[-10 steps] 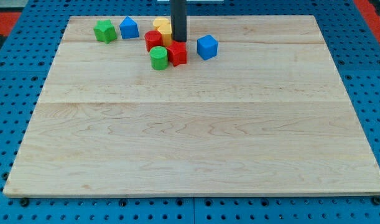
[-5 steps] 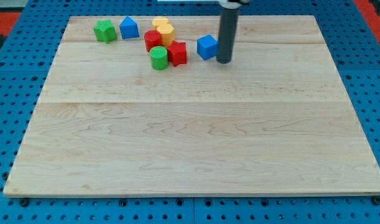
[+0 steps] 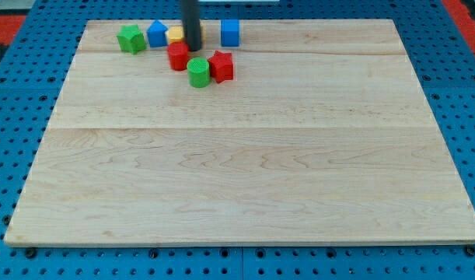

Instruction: Move the blue cube top center board

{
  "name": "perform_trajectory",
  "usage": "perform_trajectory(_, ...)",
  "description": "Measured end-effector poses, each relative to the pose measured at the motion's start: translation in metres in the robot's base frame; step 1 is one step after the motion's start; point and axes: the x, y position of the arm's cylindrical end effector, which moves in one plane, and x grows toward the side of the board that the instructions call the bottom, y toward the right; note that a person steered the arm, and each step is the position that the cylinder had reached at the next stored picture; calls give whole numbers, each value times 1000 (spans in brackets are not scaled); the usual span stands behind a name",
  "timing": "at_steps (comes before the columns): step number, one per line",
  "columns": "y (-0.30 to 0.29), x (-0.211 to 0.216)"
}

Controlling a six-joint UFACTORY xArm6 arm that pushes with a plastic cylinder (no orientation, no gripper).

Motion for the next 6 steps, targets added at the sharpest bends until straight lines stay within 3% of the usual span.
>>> perform_trajectory(5,94,-42)
perform_trajectory(6,55,-49)
